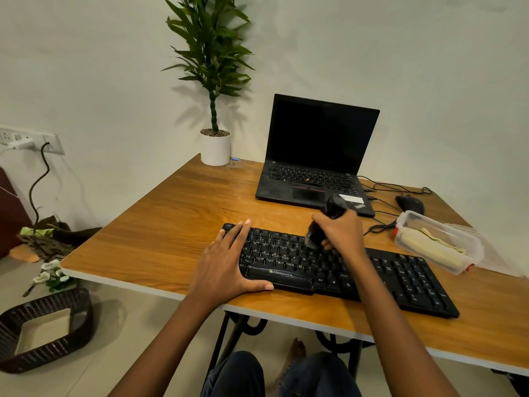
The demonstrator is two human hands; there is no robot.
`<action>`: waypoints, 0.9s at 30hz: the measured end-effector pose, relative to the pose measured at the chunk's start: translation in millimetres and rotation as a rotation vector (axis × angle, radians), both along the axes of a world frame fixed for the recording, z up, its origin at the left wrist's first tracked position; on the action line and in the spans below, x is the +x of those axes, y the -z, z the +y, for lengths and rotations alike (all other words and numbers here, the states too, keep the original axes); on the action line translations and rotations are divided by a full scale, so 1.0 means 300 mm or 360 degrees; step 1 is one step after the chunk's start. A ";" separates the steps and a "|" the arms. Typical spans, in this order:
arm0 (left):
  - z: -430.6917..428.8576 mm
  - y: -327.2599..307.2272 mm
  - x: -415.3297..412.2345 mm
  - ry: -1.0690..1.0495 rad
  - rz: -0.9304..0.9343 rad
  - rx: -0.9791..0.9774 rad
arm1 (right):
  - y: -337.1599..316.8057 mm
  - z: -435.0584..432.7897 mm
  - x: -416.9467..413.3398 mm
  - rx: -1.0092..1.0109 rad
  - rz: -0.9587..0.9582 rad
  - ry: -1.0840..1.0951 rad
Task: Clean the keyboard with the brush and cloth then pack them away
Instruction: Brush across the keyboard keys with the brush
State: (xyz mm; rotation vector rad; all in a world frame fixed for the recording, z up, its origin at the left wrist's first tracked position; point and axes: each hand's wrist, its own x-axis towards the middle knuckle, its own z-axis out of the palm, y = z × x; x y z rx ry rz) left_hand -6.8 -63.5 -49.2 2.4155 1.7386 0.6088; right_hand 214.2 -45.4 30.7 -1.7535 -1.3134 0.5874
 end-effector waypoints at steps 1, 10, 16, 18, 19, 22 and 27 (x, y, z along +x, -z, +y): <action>0.001 0.000 0.000 -0.0004 -0.0003 0.0007 | 0.026 0.000 -0.020 0.0022 -0.0033 0.0008; -0.002 0.003 -0.005 0.0016 -0.0017 0.0024 | 0.004 -0.048 -0.033 -0.0180 -0.0147 -0.0026; -0.004 0.004 0.002 0.0022 -0.0065 0.0020 | 0.082 -0.150 -0.095 -0.0154 -0.0120 -0.0058; -0.005 0.001 0.001 0.0030 -0.0054 0.0024 | 0.066 -0.162 -0.088 -0.0257 -0.0078 -0.0165; -0.006 -0.003 0.001 0.0027 -0.0042 0.0024 | 0.058 -0.158 -0.080 -0.0210 -0.0025 -0.0143; -0.007 -0.009 0.001 0.0010 -0.0033 0.0026 | 0.041 -0.135 -0.059 0.0101 0.0142 0.0122; -0.007 -0.004 0.001 0.0012 -0.0032 0.0014 | 0.088 -0.189 -0.080 0.0070 0.0078 0.0052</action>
